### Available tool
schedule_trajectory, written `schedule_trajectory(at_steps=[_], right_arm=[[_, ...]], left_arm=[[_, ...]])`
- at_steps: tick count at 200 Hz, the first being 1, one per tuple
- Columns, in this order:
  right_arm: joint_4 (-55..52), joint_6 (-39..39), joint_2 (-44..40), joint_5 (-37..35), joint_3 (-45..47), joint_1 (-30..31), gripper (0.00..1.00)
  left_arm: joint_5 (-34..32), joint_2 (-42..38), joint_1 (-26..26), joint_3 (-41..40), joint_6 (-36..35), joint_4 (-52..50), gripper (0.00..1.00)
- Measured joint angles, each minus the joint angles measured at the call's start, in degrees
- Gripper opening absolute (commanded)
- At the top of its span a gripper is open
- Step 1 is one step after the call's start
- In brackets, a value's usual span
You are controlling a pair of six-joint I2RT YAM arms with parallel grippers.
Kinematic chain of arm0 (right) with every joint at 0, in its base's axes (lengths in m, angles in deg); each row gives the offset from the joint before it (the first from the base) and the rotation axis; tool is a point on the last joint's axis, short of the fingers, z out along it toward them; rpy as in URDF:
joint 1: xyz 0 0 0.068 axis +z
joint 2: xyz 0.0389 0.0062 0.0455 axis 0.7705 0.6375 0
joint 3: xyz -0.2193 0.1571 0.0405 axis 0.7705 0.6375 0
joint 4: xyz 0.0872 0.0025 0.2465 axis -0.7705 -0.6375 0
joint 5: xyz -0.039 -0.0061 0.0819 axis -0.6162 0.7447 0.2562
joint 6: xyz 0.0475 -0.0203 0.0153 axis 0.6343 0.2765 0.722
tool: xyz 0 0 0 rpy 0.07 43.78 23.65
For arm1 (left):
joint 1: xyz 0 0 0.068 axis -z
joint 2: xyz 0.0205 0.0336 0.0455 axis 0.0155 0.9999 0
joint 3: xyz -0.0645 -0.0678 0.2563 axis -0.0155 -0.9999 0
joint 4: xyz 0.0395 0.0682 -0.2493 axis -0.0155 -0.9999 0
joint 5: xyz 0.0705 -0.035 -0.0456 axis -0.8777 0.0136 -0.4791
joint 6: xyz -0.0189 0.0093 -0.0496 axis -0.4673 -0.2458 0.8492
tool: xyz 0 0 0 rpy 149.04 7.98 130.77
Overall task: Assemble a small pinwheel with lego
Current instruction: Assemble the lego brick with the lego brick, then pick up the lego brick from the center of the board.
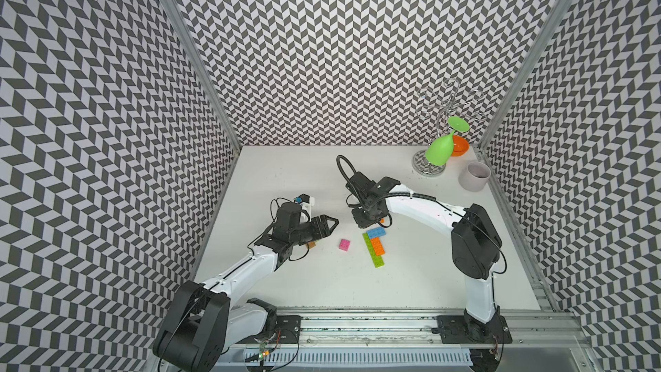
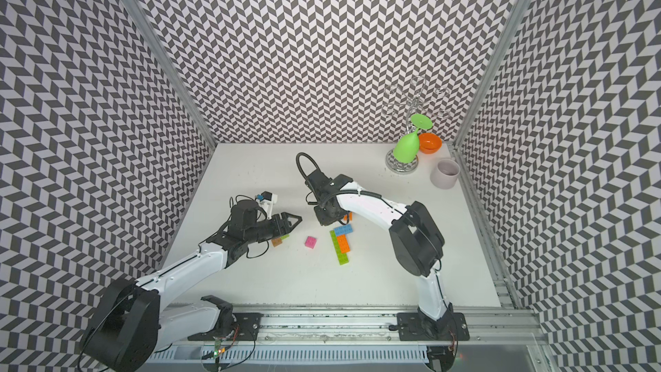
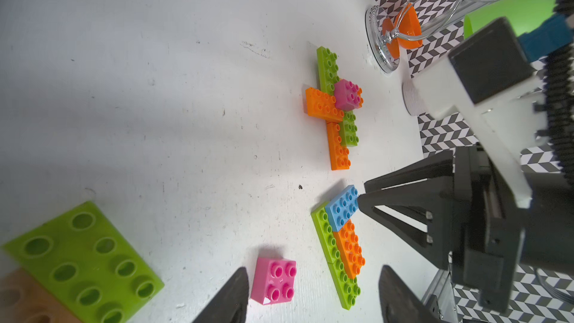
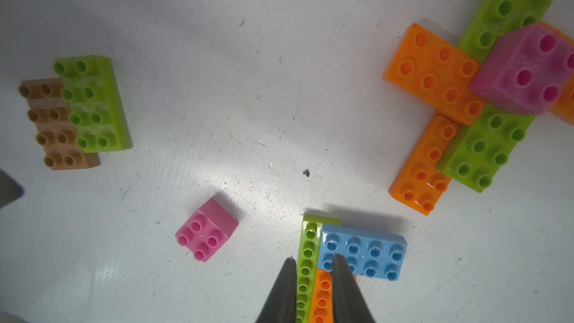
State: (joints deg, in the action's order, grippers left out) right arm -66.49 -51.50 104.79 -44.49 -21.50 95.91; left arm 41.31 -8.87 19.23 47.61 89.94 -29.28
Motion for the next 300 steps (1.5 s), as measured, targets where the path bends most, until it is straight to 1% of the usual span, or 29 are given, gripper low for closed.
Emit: schedule_trajectory(at_steps=[19,47,67,80,103,121,131,155,192,234,300], right_arm=[[0.9,2.7,-0.7,0.1,1.3,0.6,0.22],[3.6,8.4,-0.9,1.7,2.6,3.9,0.22],[6.2,10.1,-0.5,3.8,1.8,7.3,0.22],[6.7,10.3,1.5,5.0,-1.4,9.0,0.22],[8.1,9.4,7.3,7.4,-8.5,11.2,0.22],[7.2,8.2,13.0,8.2,-14.9,11.6,0.21],[6.3,7.5,16.2,8.3,-18.7,11.7,0.21],[4.2,6.0,21.5,8.0,-24.7,11.7,0.21],[0.6,4.7,25.4,6.6,-30.4,11.7,0.22],[-0.9,4.1,26.8,5.2,-31.5,11.7,0.22],[-1.6,3.7,28.9,5.4,-32.8,11.7,0.22]], left_arm=[[1.0,-1.8,-2.7,-1.1,0.9,0.3,0.66],[3.8,-4.3,-11.1,-3.9,2.9,0.3,0.67],[5.8,-5.9,-17.8,-4.0,3.5,-1.0,0.67],[7.3,-7.5,-22.4,-4.0,3.5,-2.3,0.68],[9.4,-10.3,-31.0,-4.0,3.1,-4.8,0.69],[10.5,-11.3,-36.3,-4.0,2.6,-6.8,0.69],[11.1,-11.2,-38.2,-4.0,2.1,-7.5,0.69],[13.1,-10.7,-40.2,-4.0,1.2,-9.0,0.69],[14.7,-10.7,-41.4,-4.0,-0.2,-10.2,0.69],[15.3,-10.7,-41.7,-4.0,-0.9,-10.7,0.69],[15.7,-10.7,-41.9,-4.0,-1.4,-10.8,0.69]])
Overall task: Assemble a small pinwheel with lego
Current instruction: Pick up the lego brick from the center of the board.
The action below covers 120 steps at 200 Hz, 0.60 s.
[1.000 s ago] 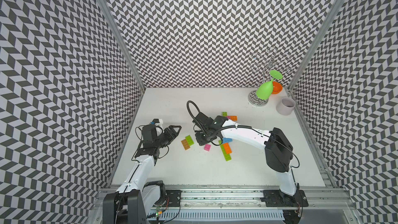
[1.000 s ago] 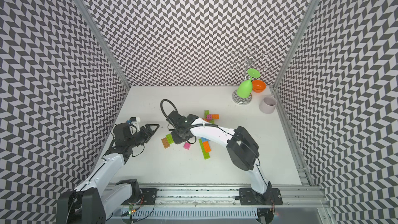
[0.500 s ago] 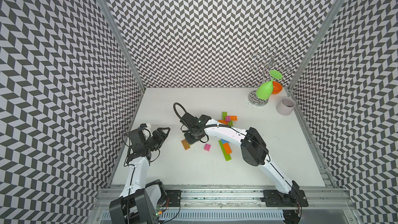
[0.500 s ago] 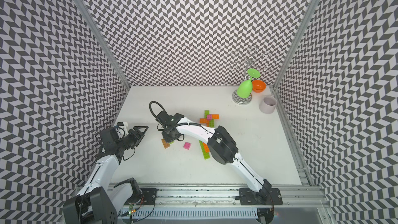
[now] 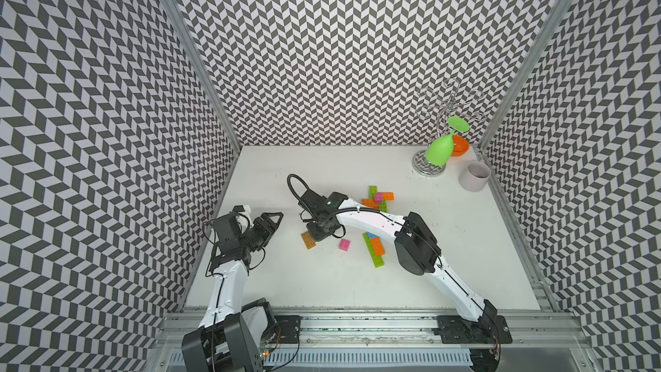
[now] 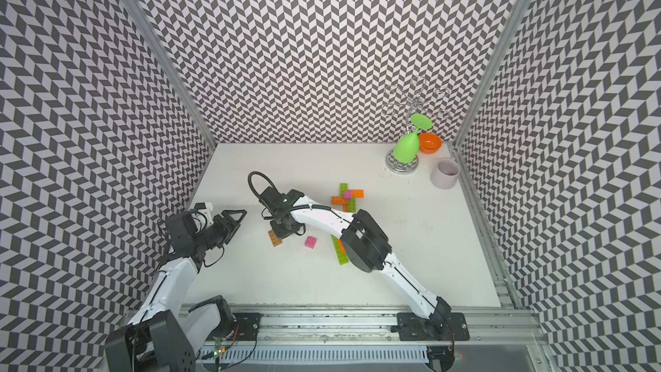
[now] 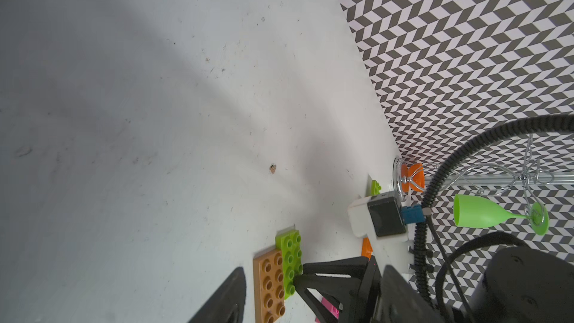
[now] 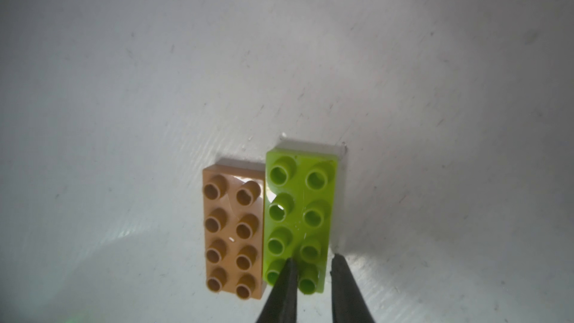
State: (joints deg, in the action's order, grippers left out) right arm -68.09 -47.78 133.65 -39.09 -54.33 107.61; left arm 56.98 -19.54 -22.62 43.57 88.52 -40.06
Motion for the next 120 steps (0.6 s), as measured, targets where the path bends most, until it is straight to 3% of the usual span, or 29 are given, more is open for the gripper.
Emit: schedule_trajectory(at_steps=[120], right_arm=[[-5.9,1.4,1.1,-7.6,-2.8,2.0,0.14]], left_arm=[[0.4,0.0,0.0,0.0,0.0,-0.1,0.69]])
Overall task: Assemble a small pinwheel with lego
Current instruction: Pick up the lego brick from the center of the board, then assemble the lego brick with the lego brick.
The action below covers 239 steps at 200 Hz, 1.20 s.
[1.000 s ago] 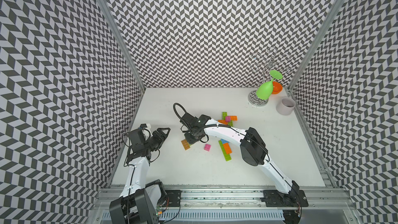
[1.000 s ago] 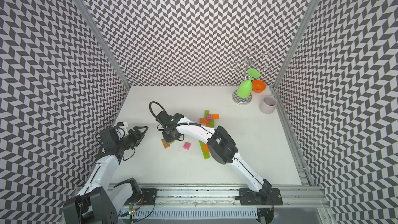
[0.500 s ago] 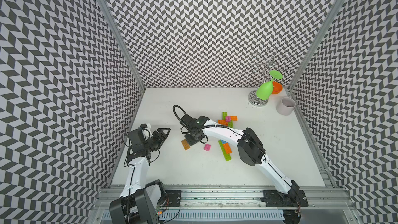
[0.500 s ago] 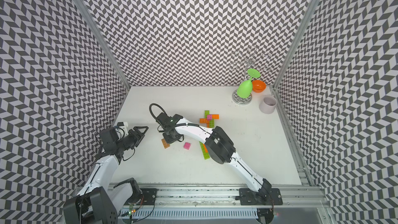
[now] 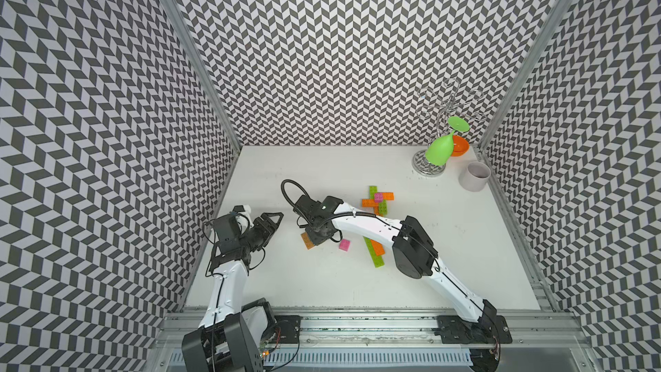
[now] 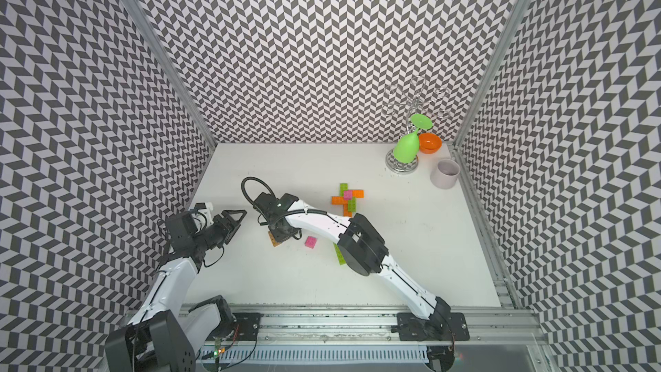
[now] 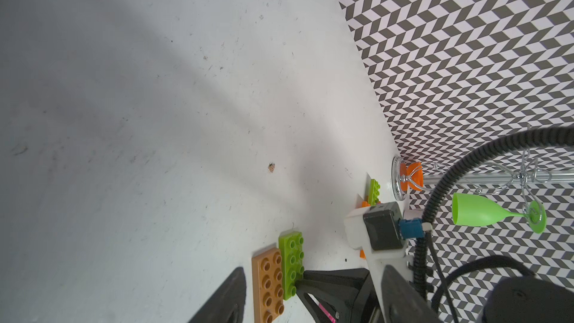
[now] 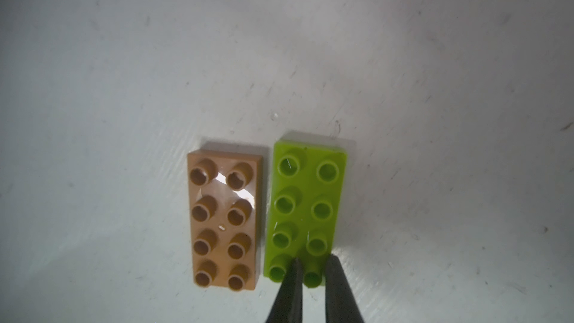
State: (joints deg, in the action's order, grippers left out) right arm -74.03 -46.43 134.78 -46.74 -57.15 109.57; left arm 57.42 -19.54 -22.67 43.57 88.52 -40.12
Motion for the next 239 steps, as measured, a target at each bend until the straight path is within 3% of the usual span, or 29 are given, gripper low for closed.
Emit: schedule_trajectory(at_steps=[67,119,152,203,239], right_arm=[[-1.7,0.0,-0.1,-0.9,-0.1,0.0,0.11],[-0.4,-0.5,-3.6,3.2,5.3,-1.8,0.10],[0.1,-0.7,-7.4,3.8,11.2,-4.9,0.10],[3.7,-0.9,-22.3,3.2,30.3,-10.8,0.10],[5.7,-0.9,-29.2,3.1,37.3,-13.7,0.10]], left_arm=[[0.1,0.0,0.0,0.0,0.0,0.0,0.69],[0.2,-0.1,1.9,0.0,0.0,0.0,0.71],[-1.7,-0.1,7.9,0.0,0.5,0.6,0.71],[-7.1,2.8,24.2,-0.1,3.2,5.7,0.71],[-9.7,6.4,32.5,-0.1,4.2,9.1,0.70]])
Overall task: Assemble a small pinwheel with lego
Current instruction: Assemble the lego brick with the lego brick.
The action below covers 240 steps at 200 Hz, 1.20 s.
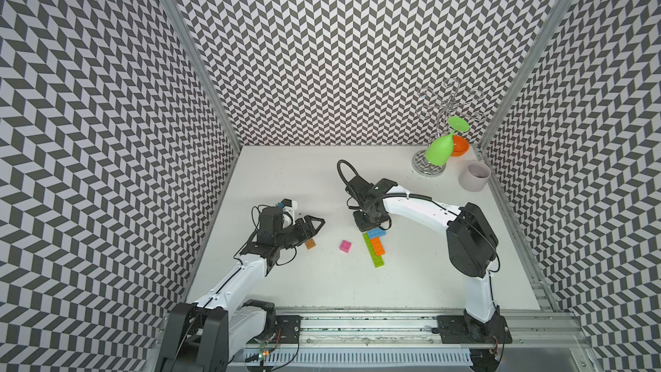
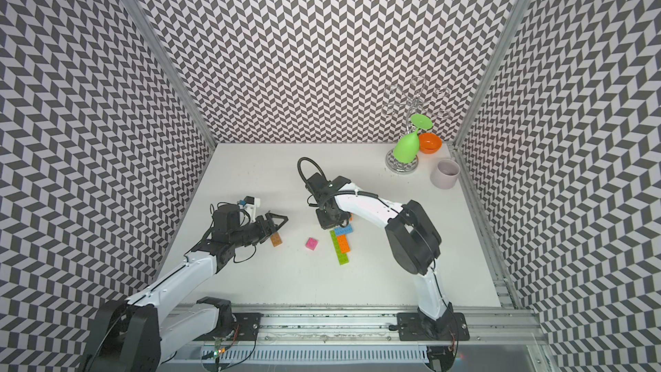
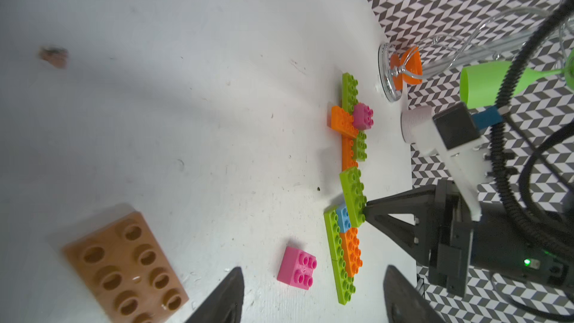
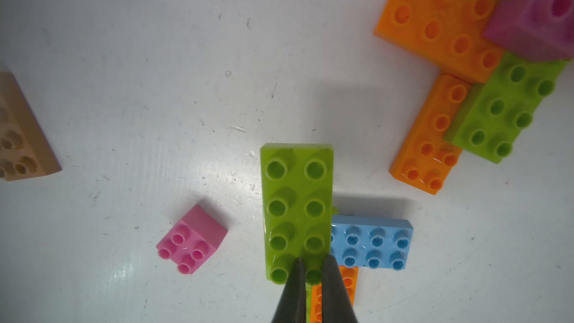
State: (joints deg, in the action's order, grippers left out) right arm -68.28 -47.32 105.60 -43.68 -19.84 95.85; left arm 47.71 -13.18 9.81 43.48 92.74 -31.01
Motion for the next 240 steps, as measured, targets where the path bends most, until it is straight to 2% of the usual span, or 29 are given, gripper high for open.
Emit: schedule_trajectory(at_steps=[48,240], right_arm=[[2.3,-1.0,-0.7,2.5,4.6,0.5,0.09],[4.9,-1.0,0.8,2.9,6.1,0.5,0.09]], left_arm=[[-1.9,3.0,4.0,0.0,0.1,1.6,0.70],[-2.9,3.1,4.1,0.0,0.1,2.1,0.69]])
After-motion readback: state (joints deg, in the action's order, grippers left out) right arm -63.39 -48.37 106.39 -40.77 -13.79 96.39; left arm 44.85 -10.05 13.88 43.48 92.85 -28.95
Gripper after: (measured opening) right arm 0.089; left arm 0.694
